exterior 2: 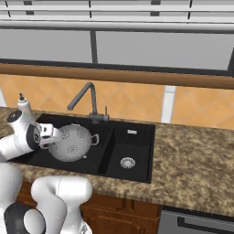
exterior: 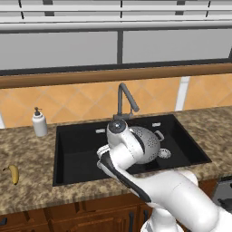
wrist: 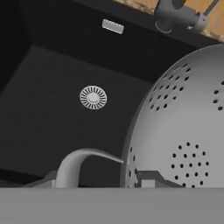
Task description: Put the colander in the sink, put the banana in the colander, and turn on the sink faucet and pour water over the colander.
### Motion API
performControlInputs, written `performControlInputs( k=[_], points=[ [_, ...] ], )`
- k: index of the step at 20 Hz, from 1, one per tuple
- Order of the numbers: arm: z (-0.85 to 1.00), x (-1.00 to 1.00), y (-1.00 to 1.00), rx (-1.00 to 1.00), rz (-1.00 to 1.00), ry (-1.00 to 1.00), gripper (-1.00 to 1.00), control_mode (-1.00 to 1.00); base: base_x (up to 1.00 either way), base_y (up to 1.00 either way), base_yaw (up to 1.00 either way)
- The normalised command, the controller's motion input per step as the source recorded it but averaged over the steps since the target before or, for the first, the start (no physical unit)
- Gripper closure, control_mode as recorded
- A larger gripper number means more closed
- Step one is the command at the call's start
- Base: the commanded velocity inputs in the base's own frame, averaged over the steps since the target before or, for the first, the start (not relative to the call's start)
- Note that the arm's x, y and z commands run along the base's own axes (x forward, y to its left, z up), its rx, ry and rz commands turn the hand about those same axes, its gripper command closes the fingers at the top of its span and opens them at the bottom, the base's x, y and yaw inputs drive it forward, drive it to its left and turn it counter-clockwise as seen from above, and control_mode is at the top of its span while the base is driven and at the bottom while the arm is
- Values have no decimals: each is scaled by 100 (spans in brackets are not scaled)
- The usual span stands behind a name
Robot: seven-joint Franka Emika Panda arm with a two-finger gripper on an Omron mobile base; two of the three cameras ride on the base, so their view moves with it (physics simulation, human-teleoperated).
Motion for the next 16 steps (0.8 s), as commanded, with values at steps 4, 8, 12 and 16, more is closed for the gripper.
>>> performControlInputs(
  k=[4, 8, 12, 16],
  points=[
    [-2, 15, 100, -4, 3, 2, 100, -100, 0, 0, 0],
    [-17, 27, 87, -9, 0, 6, 100, -100, 0, 0, 0],
    [-24, 43, 45, -7, 0, 12, 100, -100, 0, 0, 0],
    [-28, 49, 11, -3, 0, 16, 100, -100, 0, 0, 0]
  ],
)
